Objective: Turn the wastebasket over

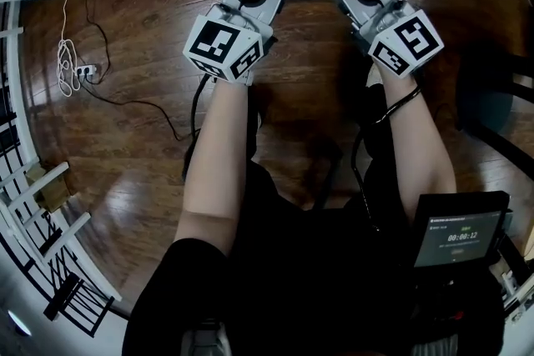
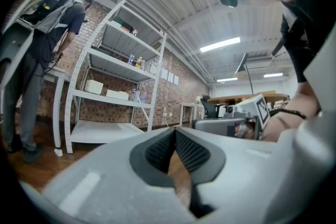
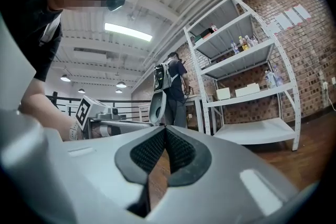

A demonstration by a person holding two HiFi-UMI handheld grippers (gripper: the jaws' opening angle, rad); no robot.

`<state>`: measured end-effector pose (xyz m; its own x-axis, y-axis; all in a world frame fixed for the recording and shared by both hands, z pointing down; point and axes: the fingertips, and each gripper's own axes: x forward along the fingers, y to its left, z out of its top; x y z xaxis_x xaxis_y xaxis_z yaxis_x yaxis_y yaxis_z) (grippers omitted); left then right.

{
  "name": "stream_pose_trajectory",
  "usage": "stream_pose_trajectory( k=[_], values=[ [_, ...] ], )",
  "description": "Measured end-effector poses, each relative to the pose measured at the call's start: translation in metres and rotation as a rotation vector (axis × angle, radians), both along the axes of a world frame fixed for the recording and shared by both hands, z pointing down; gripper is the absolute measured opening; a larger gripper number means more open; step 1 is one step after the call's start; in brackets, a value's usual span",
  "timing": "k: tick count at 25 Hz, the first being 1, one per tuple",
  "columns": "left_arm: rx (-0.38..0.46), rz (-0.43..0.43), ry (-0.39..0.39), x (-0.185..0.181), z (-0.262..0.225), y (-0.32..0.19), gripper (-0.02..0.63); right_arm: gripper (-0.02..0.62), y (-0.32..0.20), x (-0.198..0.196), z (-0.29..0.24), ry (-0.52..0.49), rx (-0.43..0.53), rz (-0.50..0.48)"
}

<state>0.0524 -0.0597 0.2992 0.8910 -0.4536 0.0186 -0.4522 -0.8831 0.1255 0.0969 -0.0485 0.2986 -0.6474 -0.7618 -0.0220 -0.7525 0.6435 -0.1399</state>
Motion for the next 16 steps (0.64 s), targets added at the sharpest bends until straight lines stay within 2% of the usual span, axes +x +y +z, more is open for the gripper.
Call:
stream_pose_trajectory(
  k=[5,8,16],
  values=[
    [-0.008,0.006,-0.003,-0.004,0.002,0.001,0.002,0.009,-0.005,0.000,-0.006,-0.031,-0.010,0.005],
    [-0.026,0.013,0.018,-0.004,0.002,0.003,0.002,0.009,-0.002,-0.009,-0.006,-0.009,-0.001,-0.019],
    [-0.034,0.000,-0.002,-0.012,0.007,0.001,0.002,0.009,-0.001,-0.017,-0.004,0.018,-0.003,-0.048]
  ],
)
